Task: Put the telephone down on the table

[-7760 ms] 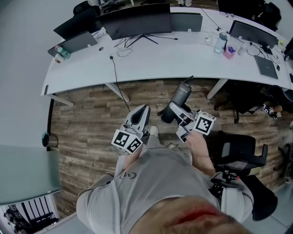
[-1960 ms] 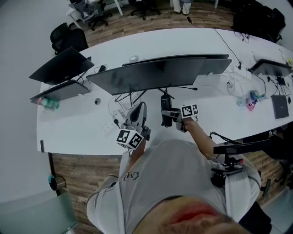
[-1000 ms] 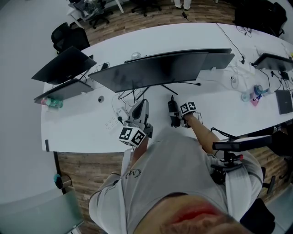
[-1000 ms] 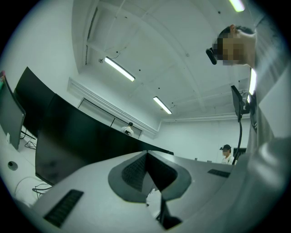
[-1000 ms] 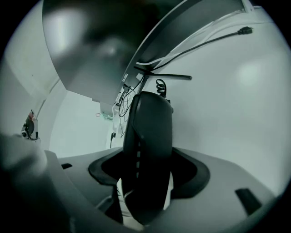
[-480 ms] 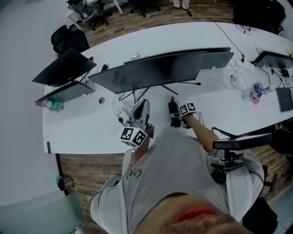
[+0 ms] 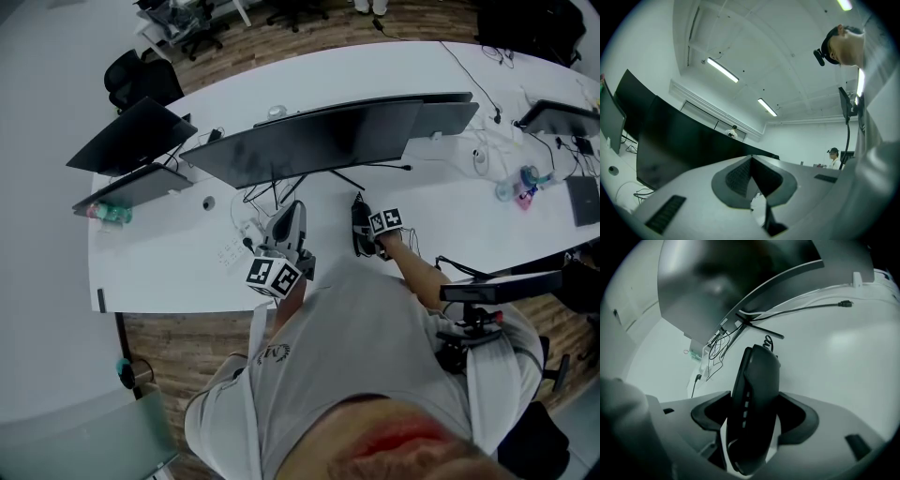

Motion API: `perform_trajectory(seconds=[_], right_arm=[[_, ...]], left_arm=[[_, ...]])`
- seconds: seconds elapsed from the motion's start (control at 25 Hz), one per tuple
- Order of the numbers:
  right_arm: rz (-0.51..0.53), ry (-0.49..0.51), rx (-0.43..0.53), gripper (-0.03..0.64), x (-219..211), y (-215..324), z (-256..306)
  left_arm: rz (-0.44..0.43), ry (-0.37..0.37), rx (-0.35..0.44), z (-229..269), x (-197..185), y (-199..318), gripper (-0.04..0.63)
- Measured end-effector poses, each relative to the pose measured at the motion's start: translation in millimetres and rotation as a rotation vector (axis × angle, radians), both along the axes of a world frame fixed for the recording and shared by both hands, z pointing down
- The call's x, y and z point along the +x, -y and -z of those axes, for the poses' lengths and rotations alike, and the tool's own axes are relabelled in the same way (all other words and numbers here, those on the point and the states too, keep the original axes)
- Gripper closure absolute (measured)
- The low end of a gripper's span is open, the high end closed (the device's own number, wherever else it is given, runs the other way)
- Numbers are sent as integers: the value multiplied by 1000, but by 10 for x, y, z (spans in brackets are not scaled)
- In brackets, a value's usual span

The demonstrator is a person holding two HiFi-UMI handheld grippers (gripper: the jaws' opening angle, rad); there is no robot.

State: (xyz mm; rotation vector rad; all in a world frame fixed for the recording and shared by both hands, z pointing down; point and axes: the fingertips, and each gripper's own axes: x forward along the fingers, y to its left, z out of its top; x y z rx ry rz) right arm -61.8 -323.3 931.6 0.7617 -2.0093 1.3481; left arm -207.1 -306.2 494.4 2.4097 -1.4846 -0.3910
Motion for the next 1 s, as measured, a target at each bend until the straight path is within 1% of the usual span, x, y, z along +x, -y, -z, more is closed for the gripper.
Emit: perform_trajectory(seconds=[0.08,0.24,0.32,0.48,0.6,0.68,0.76,0.84,1.0], right_arm=[[-17,-5,12,318,50,15,16],[-87,-11,99,318,167,160,149],[-101,-14,131,318,204,225,227],[-83,-4,133,319,226,212,295],[-99,52,112,319,201,191,383],[-110,77,120,324,177,215,450],[-99,67,131,338,163,189,455],[-95,48,131,368,183,137,423],[-77,28,131,379,216,101,375]], left_arm=[[-1,1,0,-1,-2,-2,584],[-8,1,1,1,23,4,585],[-10,0,1,7,30,5,584],[-16,0,-1,0,64,-8,586],[-18,1,1,0,87,-1,585],[-16,1,3,4,88,9,584],[-13,5,-1,-8,83,-9,586],[-12,5,-12,-43,87,-35,586],[-14,1,-17,-63,117,-45,584]])
